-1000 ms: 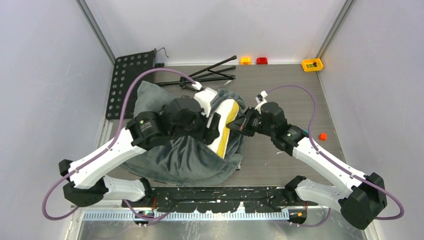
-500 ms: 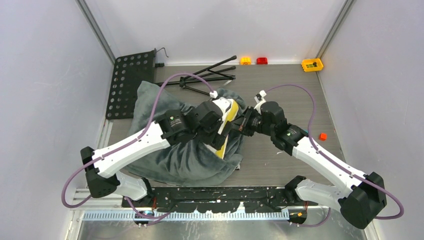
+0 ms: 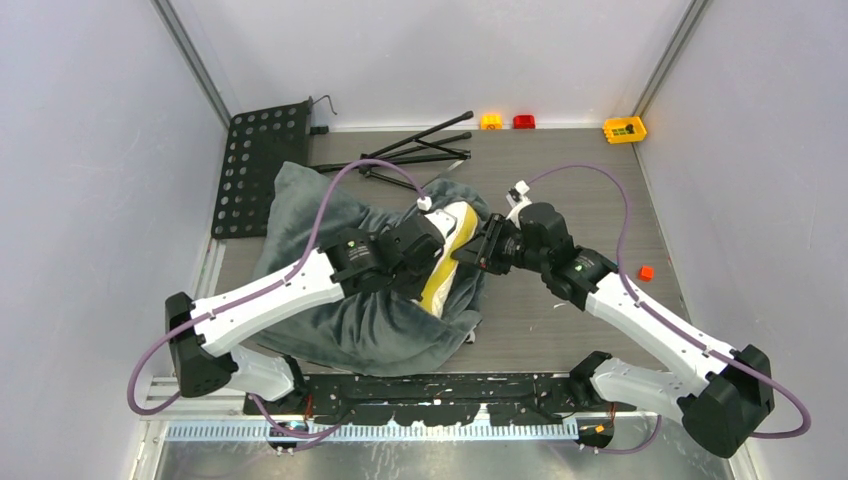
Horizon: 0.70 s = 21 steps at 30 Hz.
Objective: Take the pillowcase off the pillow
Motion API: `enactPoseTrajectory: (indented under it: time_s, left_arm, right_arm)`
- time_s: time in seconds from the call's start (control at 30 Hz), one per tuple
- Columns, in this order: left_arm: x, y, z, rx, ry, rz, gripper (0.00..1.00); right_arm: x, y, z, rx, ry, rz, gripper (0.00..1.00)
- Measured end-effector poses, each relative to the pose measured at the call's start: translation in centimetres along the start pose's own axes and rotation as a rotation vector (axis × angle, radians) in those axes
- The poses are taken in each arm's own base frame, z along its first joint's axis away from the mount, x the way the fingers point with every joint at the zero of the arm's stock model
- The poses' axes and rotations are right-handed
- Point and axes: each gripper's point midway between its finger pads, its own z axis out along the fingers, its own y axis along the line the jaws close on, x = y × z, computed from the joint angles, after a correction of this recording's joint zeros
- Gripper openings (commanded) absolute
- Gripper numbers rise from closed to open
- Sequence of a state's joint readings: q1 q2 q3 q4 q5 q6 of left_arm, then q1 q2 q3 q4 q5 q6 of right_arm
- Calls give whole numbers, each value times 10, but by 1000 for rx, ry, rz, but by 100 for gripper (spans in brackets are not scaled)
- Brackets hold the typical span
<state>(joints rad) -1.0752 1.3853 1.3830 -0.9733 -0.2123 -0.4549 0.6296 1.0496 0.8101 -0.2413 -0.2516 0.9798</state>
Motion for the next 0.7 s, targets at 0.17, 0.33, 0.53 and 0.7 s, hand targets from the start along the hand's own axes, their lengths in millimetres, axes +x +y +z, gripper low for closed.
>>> enactPoseTrajectory:
  time_s: [0.17,0.33,0.53,0.7]
  left_arm:
    - [0,6,-12,3,-35,-12,0]
    - [-1,13,-31,16,-71,-4,0]
    - [-3,16,-56,63,-131,26,0]
    - [-4,13,-73,123,-173,55,0]
  right_arm:
    - [-16,3,-11,23,-70,-56,62]
    - [-44,-11,-30,87,-191,-49,82]
    - [-76,-33,-47,147,-294,16,97]
    - [-85,-39,-40,172,-275,70,97]
